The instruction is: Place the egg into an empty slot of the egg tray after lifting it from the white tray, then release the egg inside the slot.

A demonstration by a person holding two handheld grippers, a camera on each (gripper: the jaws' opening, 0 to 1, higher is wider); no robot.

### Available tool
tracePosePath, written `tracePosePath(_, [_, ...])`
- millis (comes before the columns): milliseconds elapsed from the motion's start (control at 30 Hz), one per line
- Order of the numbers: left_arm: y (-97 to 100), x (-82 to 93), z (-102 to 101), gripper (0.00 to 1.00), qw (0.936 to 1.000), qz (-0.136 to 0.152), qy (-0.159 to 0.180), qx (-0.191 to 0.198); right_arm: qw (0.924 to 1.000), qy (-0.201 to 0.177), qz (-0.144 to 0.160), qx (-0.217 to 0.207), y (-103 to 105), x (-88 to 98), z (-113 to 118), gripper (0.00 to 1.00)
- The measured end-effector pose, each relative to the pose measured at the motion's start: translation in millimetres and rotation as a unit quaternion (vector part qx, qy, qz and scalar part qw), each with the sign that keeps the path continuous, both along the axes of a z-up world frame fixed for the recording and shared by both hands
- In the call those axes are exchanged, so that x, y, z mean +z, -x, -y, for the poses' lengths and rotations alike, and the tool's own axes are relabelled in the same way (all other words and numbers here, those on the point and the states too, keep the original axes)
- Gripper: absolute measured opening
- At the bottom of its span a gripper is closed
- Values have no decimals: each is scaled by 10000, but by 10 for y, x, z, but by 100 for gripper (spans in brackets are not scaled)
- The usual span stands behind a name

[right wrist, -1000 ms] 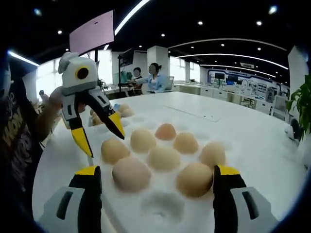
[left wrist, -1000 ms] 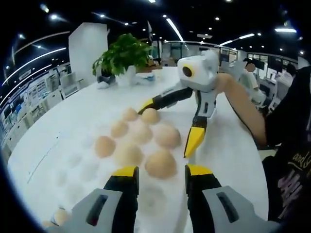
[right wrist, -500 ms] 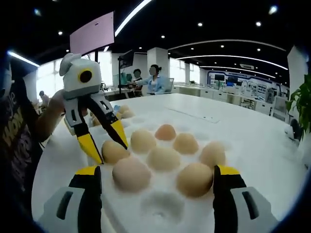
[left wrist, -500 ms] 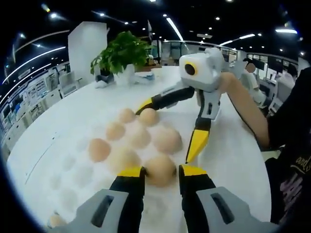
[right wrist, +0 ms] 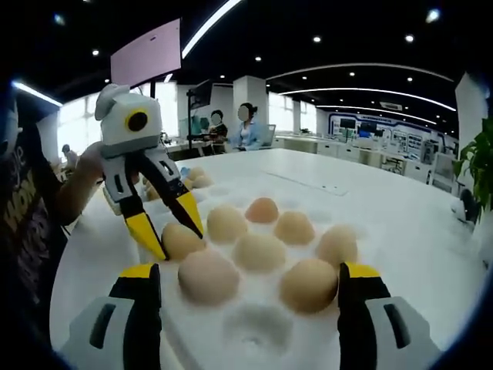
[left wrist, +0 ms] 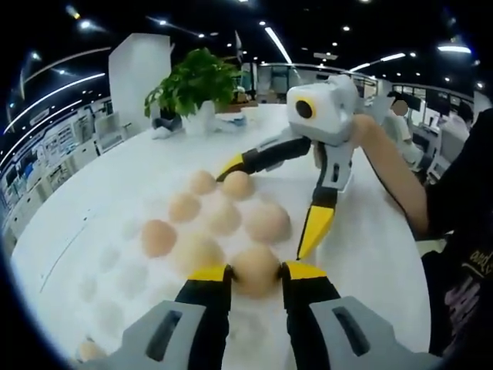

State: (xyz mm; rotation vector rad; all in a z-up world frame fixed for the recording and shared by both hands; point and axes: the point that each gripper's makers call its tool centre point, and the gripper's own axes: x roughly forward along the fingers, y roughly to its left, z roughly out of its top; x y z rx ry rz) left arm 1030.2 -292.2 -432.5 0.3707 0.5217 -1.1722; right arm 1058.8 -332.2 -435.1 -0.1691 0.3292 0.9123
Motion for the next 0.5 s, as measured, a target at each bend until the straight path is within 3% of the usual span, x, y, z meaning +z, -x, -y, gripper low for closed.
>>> tracePosePath(500, [12,6,-4,26,9999,-26,33,92,10000,-50,31,-1,-15,11,16,100])
